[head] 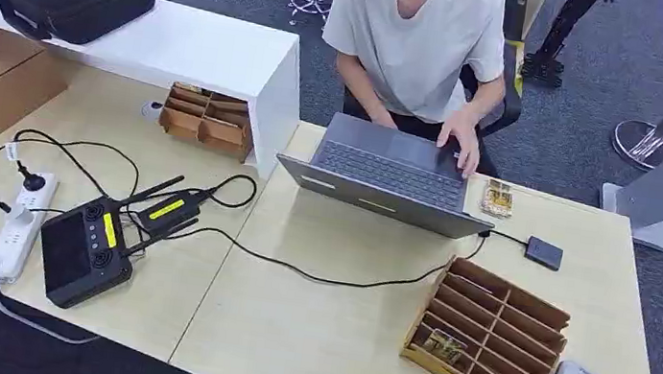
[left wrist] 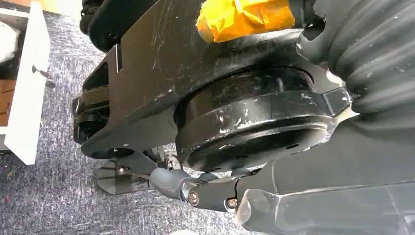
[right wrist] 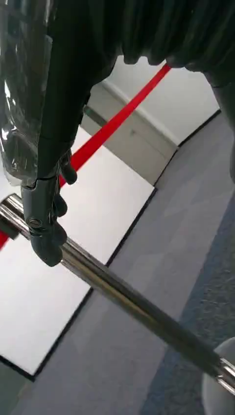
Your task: Pass the card to the sensor for recognition and then transmit it.
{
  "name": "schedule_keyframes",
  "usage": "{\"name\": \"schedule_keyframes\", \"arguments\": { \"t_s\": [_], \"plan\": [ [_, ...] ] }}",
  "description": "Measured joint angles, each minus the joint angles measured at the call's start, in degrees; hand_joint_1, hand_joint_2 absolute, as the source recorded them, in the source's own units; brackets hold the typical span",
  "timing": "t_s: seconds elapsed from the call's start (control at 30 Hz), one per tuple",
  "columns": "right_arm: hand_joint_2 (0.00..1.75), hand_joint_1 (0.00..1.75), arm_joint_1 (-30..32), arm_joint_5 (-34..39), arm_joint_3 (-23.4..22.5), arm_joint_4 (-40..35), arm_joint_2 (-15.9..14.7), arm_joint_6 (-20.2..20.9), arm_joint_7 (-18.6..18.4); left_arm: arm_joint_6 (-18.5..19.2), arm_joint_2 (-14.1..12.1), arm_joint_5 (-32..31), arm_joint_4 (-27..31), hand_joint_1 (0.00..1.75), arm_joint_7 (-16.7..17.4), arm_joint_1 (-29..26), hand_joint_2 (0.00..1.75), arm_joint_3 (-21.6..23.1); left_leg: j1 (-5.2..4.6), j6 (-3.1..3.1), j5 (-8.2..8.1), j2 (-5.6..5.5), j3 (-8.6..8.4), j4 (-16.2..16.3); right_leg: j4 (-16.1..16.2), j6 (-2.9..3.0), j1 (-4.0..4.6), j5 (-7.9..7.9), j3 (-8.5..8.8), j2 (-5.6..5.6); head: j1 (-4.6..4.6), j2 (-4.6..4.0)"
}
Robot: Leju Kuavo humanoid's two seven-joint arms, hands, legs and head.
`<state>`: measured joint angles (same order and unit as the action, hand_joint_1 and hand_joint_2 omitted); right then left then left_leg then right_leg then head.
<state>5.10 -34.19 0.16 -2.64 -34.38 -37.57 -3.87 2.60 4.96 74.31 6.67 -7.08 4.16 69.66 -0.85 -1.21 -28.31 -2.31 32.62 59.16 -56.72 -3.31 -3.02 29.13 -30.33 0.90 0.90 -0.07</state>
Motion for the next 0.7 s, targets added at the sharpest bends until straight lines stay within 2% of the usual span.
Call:
{"name": "schedule_keyframes", "arguments": {
  "t_s": [0.1, 0.23, 0.3, 0.43, 0.57, 0.7],
  "plan": [
    [1.75, 0.0, 0.4, 1.3, 2.2, -0.2, 3.1, -0.2, 0.0, 0.0, 0.0, 0.3, 0.0, 0.0, -0.1, 0.0, 1.75, 0.0, -0.05, 0.0, 0.0, 0.0, 0.01, 0.0, 0.0, 0.0, -0.07, 0.0, 0.04, 0.0, -0.02, 0.0],
    [1.75, 0.0, 0.5, 1.1, 2.8, -0.8, 4.9, -0.1, 0.0, 0.0, 0.0, 0.6, 0.0, 0.0, -0.3, -0.2, 1.75, -0.6, -0.04, 0.0, 0.0, 0.04, -0.01, 0.0, 0.0, 0.0, -0.06, 0.0, 0.01, -0.06, -0.02, 0.0],
    [1.75, 0.0, 0.1, 1.3, 3.8, 0.0, 5.8, 1.0, 1.3, 0.1, 0.0, 0.6, 0.0, 0.0, -0.3, -0.2, 1.75, -0.7, -0.07, 0.0, 0.0, 0.05, -0.02, 0.0, 0.0, 0.0, -0.08, 0.0, 0.0, -0.06, 0.02, 0.0],
    [1.75, 0.0, -0.5, 1.8, 6.3, 1.1, 9.0, 5.2, 2.2, -0.1, 0.0, 0.7, 0.0, 0.0, -0.2, -0.2, 1.75, -0.8, -0.05, 0.0, 0.0, 0.06, -0.03, 0.0, 0.0, 0.0, -0.07, 0.0, 0.01, -0.07, 0.0, 0.0],
    [1.75, 0.0, -0.8, 0.4, 9.4, 1.6, 14.1, 8.9, 1.6, -0.3, 0.1, 1.0, 0.0, 0.0, -0.2, -0.2, 1.75, -0.9, -0.03, 0.01, 0.0, 0.09, -0.05, 0.0, -0.1, 0.01, -0.06, 0.01, 0.0, -0.1, 0.02, 0.0],
    [1.75, 0.0, -1.1, -3.7, 13.4, 1.8, 18.4, 16.5, 0.7, -1.0, 0.2, 1.2, 0.0, 0.0, 0.1, -0.1, 1.75, -0.9, -0.01, 0.02, 0.01, 0.09, -0.05, 0.0, -0.1, 0.03, -0.05, 0.01, 0.0, -0.1, -0.02, 0.0]
  ]
}}
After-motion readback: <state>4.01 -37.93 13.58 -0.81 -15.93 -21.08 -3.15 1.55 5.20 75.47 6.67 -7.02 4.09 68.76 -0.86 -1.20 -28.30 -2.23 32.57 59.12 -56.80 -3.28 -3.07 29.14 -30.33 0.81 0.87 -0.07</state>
